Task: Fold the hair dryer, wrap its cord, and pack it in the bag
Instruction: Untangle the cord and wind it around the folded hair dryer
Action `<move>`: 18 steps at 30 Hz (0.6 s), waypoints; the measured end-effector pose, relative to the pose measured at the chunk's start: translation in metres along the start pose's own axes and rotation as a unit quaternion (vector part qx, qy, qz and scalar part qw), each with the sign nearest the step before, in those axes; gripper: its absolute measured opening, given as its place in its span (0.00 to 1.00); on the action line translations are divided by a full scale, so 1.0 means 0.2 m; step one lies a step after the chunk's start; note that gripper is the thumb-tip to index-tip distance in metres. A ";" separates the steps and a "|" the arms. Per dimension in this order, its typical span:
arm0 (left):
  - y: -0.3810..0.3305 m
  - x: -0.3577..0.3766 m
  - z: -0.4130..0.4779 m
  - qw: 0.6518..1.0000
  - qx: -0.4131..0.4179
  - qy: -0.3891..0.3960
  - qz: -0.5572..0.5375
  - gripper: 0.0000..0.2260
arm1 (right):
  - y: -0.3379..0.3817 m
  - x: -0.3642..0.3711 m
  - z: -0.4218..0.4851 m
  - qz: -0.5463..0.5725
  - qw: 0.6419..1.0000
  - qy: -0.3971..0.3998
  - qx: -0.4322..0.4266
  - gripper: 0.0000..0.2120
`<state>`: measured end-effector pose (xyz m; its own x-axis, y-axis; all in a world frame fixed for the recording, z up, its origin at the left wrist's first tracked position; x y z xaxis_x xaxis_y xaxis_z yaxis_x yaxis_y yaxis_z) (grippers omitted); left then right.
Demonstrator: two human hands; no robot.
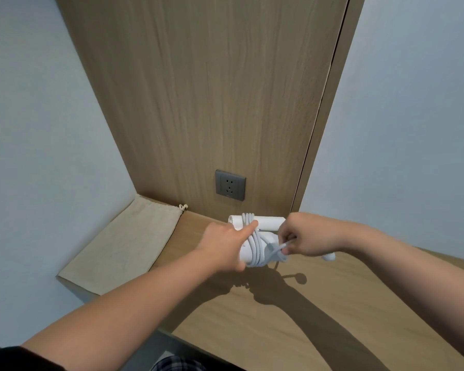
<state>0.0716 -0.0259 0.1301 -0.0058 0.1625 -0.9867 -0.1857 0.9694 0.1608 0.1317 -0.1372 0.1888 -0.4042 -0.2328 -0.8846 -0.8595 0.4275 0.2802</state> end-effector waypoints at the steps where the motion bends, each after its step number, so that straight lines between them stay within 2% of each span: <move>1: 0.01 0.01 0.00 1.000 0.003 -0.001 0.003 0.41 | 0.00 -0.03 0.00 0.011 1.000 -0.004 -0.011 0.06; 4: 0.03 0.02 -0.01 1.000 -0.001 0.015 -0.009 0.41 | -0.03 -0.13 -0.01 -0.047 0.998 -0.042 -0.029 0.05; 6: 0.05 0.03 -0.02 0.998 -0.013 0.038 -0.044 0.41 | -0.01 -0.20 -0.01 -0.207 0.963 -0.153 -0.085 0.02; 8: 0.06 0.04 -0.03 0.995 -0.024 0.051 -0.082 0.42 | -0.01 -0.22 -0.01 -0.277 0.932 -0.213 -0.095 0.03; 9: 0.06 0.04 -0.03 0.994 -0.027 0.053 -0.093 0.42 | -0.01 -0.23 -0.02 -0.272 0.933 -0.222 -0.083 0.03; 12: 0.07 0.04 -0.04 0.992 -0.034 0.055 -0.113 0.43 | -0.04 -0.24 -0.03 -0.200 0.948 -0.243 -0.048 0.09; 15: 0.10 0.04 -0.03 0.988 -0.037 0.057 -0.142 0.43 | -0.08 -0.25 -0.03 -0.099 0.958 -0.263 -0.058 0.07; 18: 0.11 0.03 -0.04 0.983 -0.037 0.056 -0.171 0.43 | -0.10 -0.26 -0.04 -0.044 0.956 -0.283 -0.068 0.05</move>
<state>0.0604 -0.0045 0.1278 -0.0388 -0.1960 -0.9798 -0.2667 0.9470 -0.1789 0.1679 -0.1407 0.2322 -0.1268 0.2634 -0.9563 -0.9305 0.3025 0.2067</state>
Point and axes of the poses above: each hand's wrist, its own z-axis towards the middle knuckle, its own x-axis out of the palm, y = z × x, the point moved 7 cm from there along z, towards the middle knuckle
